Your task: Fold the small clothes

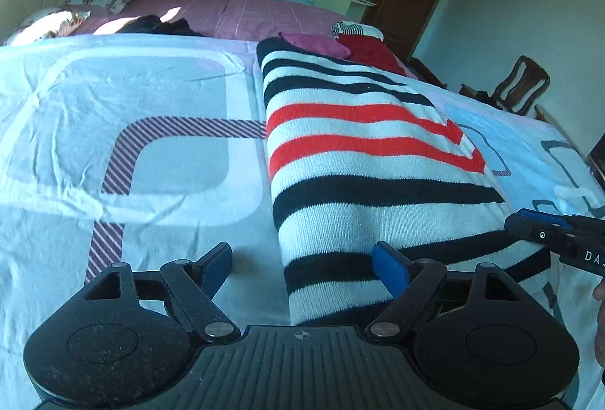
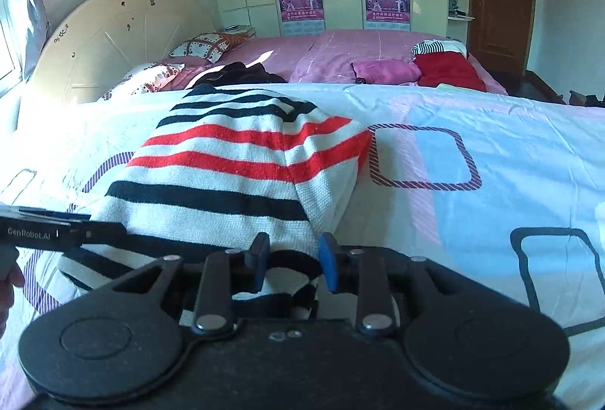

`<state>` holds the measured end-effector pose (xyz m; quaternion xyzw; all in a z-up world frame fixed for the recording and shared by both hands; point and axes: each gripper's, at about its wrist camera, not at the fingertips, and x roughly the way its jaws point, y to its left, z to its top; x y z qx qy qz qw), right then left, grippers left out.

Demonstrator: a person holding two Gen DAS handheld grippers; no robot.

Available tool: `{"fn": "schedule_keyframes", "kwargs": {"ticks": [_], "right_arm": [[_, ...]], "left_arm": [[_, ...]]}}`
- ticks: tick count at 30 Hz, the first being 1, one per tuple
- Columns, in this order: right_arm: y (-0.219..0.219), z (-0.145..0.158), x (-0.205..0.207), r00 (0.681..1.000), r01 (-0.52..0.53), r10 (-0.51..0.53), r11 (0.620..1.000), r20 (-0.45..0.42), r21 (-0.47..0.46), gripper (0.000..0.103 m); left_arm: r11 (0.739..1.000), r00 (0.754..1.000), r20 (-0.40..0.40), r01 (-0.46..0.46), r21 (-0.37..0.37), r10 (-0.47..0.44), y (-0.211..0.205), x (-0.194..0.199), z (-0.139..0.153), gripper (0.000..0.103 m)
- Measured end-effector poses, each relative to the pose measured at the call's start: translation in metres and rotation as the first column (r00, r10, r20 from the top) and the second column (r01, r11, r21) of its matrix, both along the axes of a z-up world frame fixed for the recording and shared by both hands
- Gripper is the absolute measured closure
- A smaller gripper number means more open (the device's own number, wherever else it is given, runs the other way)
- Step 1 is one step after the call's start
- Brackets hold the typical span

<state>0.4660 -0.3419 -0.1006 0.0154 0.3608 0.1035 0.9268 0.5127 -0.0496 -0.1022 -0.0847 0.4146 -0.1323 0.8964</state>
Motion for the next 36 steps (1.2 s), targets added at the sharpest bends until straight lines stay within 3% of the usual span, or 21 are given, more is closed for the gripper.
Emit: {"fn": "schedule_keyframes", "kwargs": {"ticks": [3, 7, 10, 17, 21, 24, 30, 36], "right_arm": [[-0.003, 0.007, -0.011, 1.000, 0.019, -0.019, 0.999, 0.014, 0.026, 0.072], [-0.007, -0.018, -0.018, 0.995, 0.043, -0.037, 0.997, -0.094, 0.059, 0.069], [-0.013, -0.019, -0.027, 0.994, 0.063, -0.050, 0.989, -0.094, 0.135, 0.068], [-0.047, -0.010, -0.025, 0.991, 0.130, -0.111, 0.927, -0.074, 0.352, 0.037], [-0.066, -0.020, -0.010, 0.987, 0.152, -0.102, 0.860, -0.128, 0.487, 0.036], [-0.075, -0.026, 0.002, 0.985, 0.157, -0.094, 0.835, -0.146, 0.528, 0.036], [-0.082, -0.038, 0.028, 0.982, 0.144, -0.039, 0.794, -0.187, 0.590, 0.036], [-0.086, -0.047, 0.044, 0.976, 0.138, 0.003, 0.766, -0.218, 0.628, 0.027]], "left_arm": [[0.999, 1.000, 0.019, 0.003, 0.033, -0.003, -0.001, -0.011, 0.004, 0.022], [0.998, 1.000, 0.024, 0.004, 0.066, -0.005, -0.004, -0.021, 0.001, 0.022], [0.997, 0.999, 0.038, 0.004, 0.083, -0.007, -0.003, -0.028, 0.004, 0.022], [0.999, 1.000, -0.021, 0.008, -0.047, -0.009, 0.016, -0.015, 0.005, 0.022], [0.985, 0.998, -0.060, 0.017, -0.172, -0.028, 0.025, 0.002, 0.001, 0.022], [0.989, 0.997, -0.073, 0.018, -0.149, -0.029, 0.021, 0.018, -0.001, 0.022], [0.982, 0.996, -0.080, 0.026, -0.188, -0.042, 0.016, 0.034, -0.003, 0.022], [0.979, 0.994, -0.078, 0.056, -0.196, -0.072, 0.010, 0.046, -0.005, 0.022]]}}
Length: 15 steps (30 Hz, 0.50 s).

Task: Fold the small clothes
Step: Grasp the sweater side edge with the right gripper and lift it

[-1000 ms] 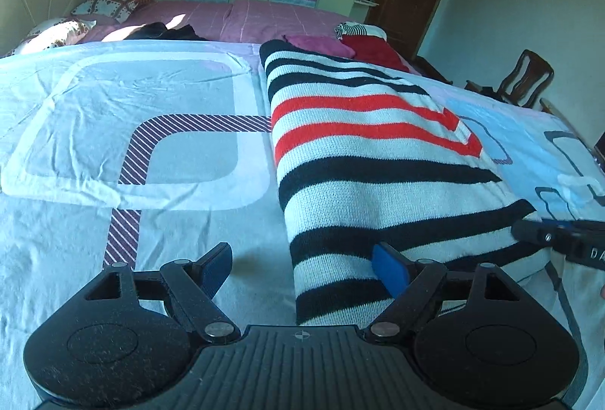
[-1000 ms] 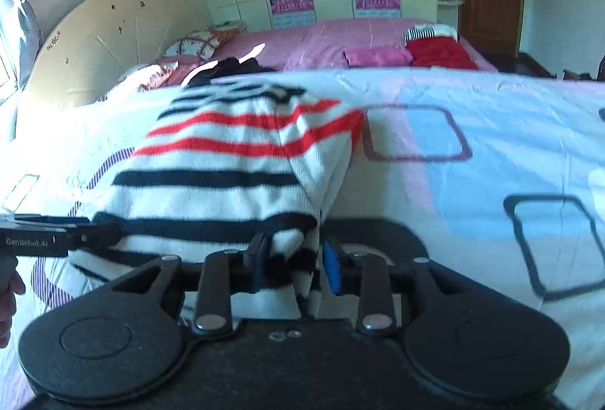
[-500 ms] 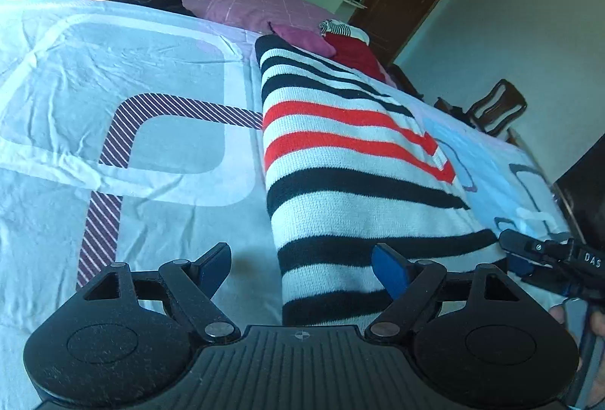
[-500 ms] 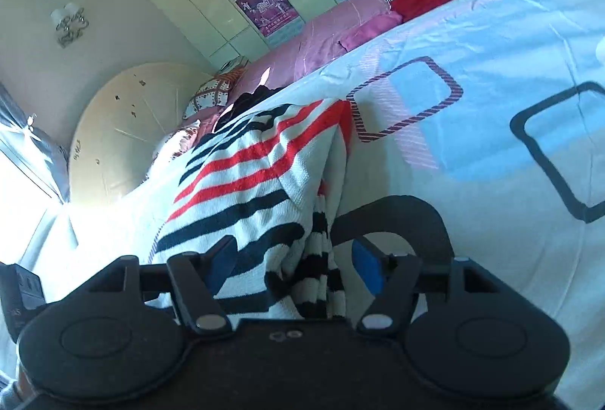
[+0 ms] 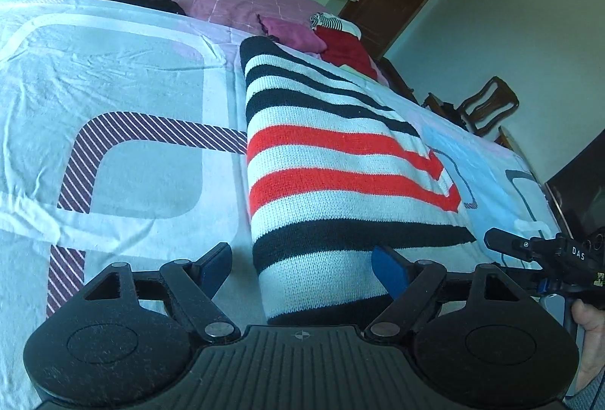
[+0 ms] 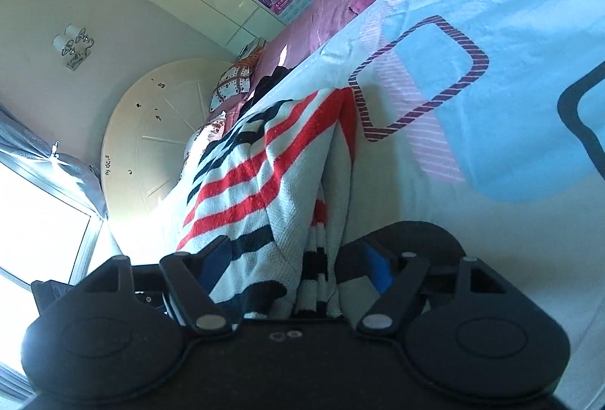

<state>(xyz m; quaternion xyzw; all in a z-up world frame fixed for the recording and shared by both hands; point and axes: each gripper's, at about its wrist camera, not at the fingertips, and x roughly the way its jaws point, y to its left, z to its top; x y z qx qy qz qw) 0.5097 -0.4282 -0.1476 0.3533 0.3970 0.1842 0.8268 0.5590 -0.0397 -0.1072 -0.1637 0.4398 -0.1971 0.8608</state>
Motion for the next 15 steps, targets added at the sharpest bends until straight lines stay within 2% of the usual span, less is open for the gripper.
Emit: {"fn": "schedule_keyframes", "kwargs": {"ticks": [4, 7, 11, 15], "right_arm": [[0.000, -0.002, 0.002, 1.000, -0.016, 0.016, 1.000, 0.005, -0.010, 0.027], [-0.009, -0.003, 0.004, 1.000, 0.014, -0.014, 1.000, 0.018, 0.011, 0.028], [-0.013, -0.009, 0.011, 1.000, -0.011, 0.011, 0.999, -0.005, 0.051, 0.028], [-0.011, -0.010, 0.020, 0.998, -0.059, 0.059, 0.997, -0.005, 0.055, 0.027]], "left_arm": [[0.999, 1.000, -0.001, 0.020, -0.030, -0.020, -0.001, 0.007, -0.002, 0.022], [0.992, 0.999, -0.026, 0.031, -0.126, -0.035, 0.005, 0.015, -0.007, 0.022], [0.973, 0.996, -0.067, 0.034, -0.229, -0.051, 0.013, 0.026, -0.019, 0.022], [0.956, 0.994, -0.084, 0.042, -0.290, -0.069, 0.016, 0.036, -0.027, 0.022]]}}
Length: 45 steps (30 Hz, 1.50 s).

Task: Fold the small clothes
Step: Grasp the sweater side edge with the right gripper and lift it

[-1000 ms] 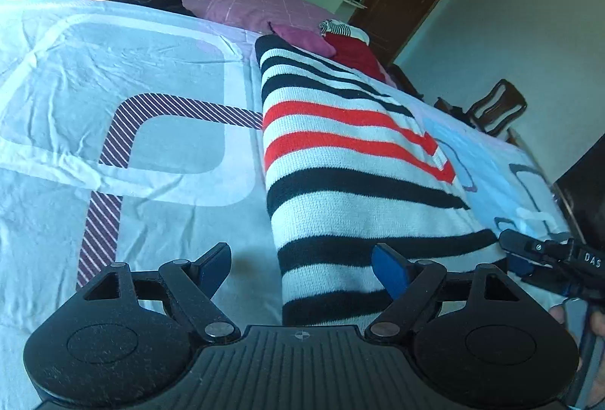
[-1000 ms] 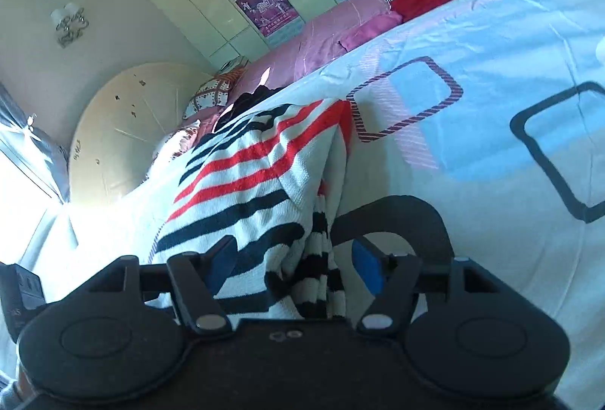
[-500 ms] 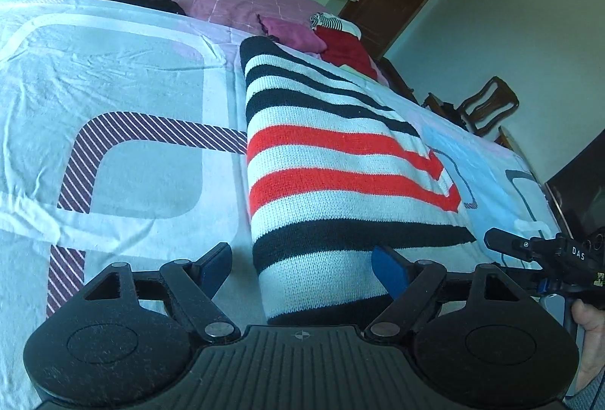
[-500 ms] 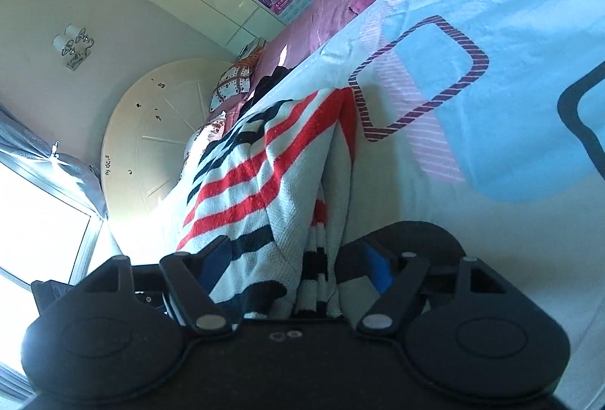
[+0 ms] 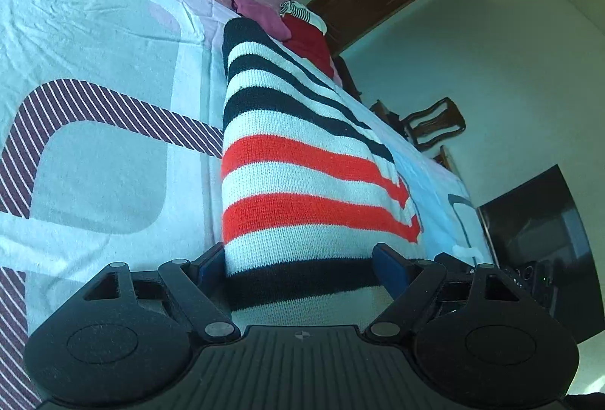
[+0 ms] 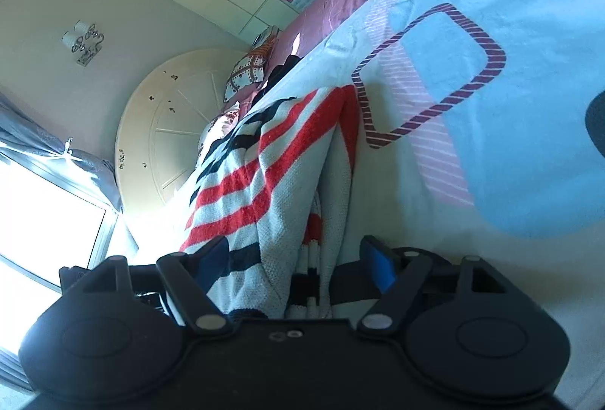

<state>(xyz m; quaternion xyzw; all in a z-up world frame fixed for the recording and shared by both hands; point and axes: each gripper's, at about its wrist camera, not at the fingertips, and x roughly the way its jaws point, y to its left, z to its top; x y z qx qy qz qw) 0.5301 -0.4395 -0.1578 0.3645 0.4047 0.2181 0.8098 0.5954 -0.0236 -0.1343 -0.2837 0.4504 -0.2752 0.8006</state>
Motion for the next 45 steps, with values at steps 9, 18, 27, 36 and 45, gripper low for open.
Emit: {"fn": "schedule_keyframes", "kwargs": {"ticks": [9, 18, 27, 36, 45], "right_arm": [[0.015, 0.000, 0.023, 0.997, -0.076, 0.076, 0.997, -0.013, 0.014, 0.023], [0.012, -0.002, 0.026, 0.995, -0.095, 0.095, 0.995, -0.018, -0.001, 0.045], [0.024, -0.005, 0.038, 0.995, -0.100, 0.100, 0.995, -0.002, -0.013, 0.057], [0.038, 0.015, 0.024, 0.999, -0.046, 0.049, 0.991, 0.023, -0.129, 0.065], [0.035, 0.067, -0.001, 0.994, -0.049, 0.064, 0.986, 0.090, -0.160, 0.067]], "left_arm": [[0.998, 0.998, -0.013, 0.065, -0.002, -0.065, -0.014, 0.025, -0.001, 0.022], [0.994, 0.995, -0.023, 0.091, -0.056, -0.093, -0.008, 0.036, -0.007, 0.022], [0.998, 0.998, 0.013, 0.056, -0.036, -0.055, -0.016, 0.033, -0.008, 0.022], [0.979, 0.992, 0.127, -0.002, 0.206, -0.024, -0.043, 0.015, 0.029, 0.053], [0.984, 0.979, 0.200, 0.004, 0.179, -0.040, -0.045, -0.004, 0.080, 0.053]]}}
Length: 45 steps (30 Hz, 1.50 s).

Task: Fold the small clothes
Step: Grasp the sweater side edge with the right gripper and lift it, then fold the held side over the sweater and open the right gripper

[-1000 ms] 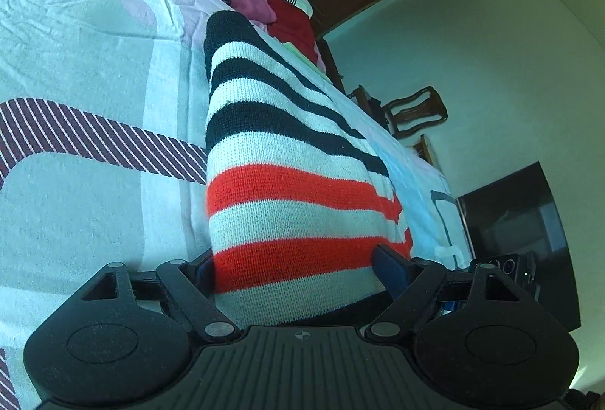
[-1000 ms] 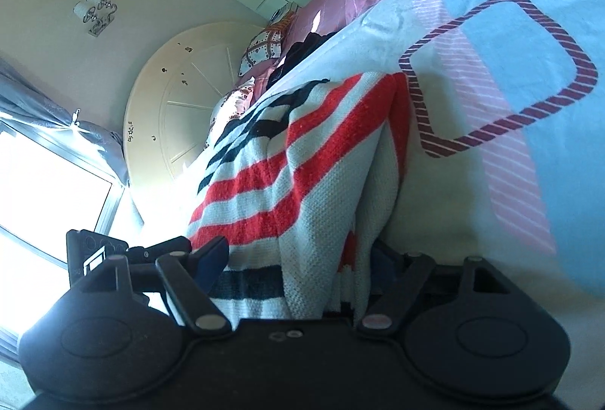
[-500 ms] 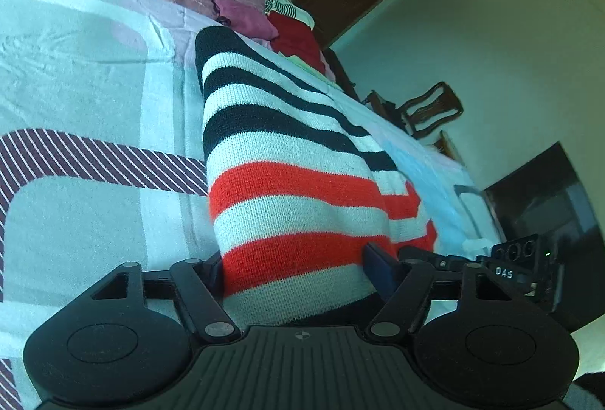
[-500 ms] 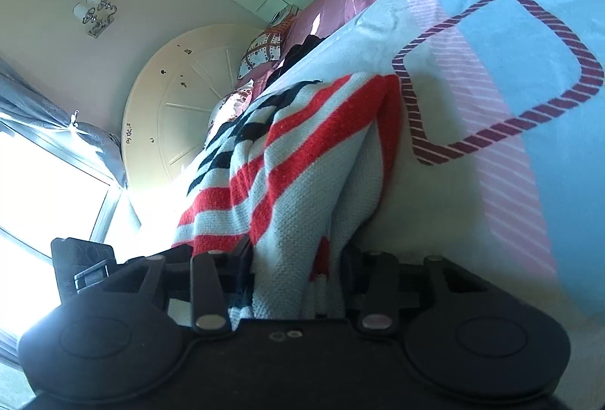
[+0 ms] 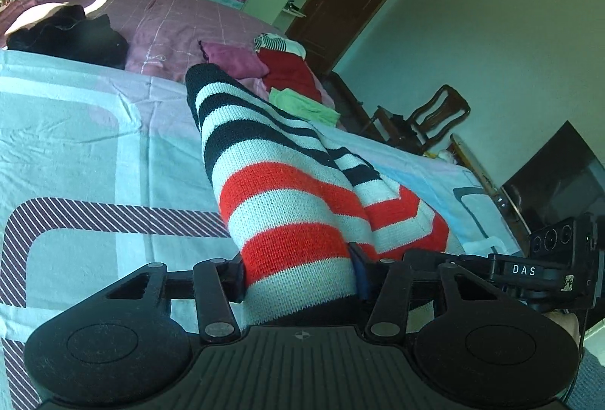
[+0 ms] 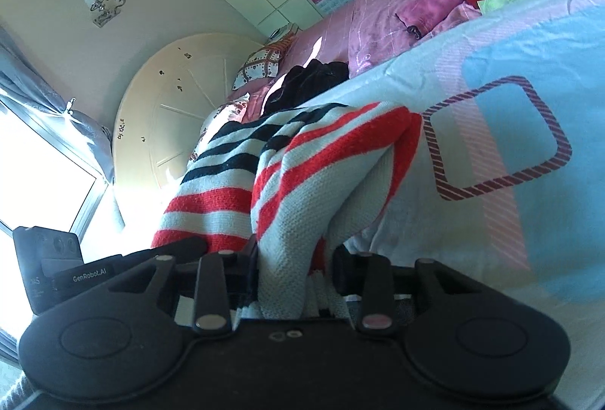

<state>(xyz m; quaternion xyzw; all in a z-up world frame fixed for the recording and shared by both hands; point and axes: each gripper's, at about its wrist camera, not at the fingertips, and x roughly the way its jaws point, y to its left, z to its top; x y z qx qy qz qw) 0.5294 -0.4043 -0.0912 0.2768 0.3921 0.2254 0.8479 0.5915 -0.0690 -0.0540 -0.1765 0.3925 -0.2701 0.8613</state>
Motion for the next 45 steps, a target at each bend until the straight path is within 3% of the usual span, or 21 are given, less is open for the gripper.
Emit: {"fn": "schedule_keyframes", "kwargs": {"ticks": [10, 21, 33, 45], "right_arm": [[0.030, 0.043, -0.020, 0.998, -0.006, 0.008, 1.000, 0.069, -0.028, 0.067], [0.125, 0.057, -0.037, 0.996, -0.016, 0.020, 0.999, 0.092, -0.051, 0.067], [0.258, 0.029, -0.024, 0.992, -0.112, 0.113, 0.993, 0.050, -0.025, 0.067], [0.336, -0.006, 0.000, 0.986, -0.165, 0.164, 0.986, -0.021, -0.008, 0.067]], "left_arm": [[1.000, 0.997, 0.071, 0.013, -0.015, -0.012, 0.030, -0.027, 0.039, 0.053], [1.000, 0.996, 0.085, 0.013, -0.022, -0.011, 0.126, -0.049, 0.050, 0.053], [0.998, 0.998, 0.035, -0.059, 0.005, 0.058, 0.258, -0.060, 0.026, 0.053], [0.989, 0.989, -0.039, -0.145, 0.001, 0.144, 0.322, -0.051, -0.024, 0.053]]}}
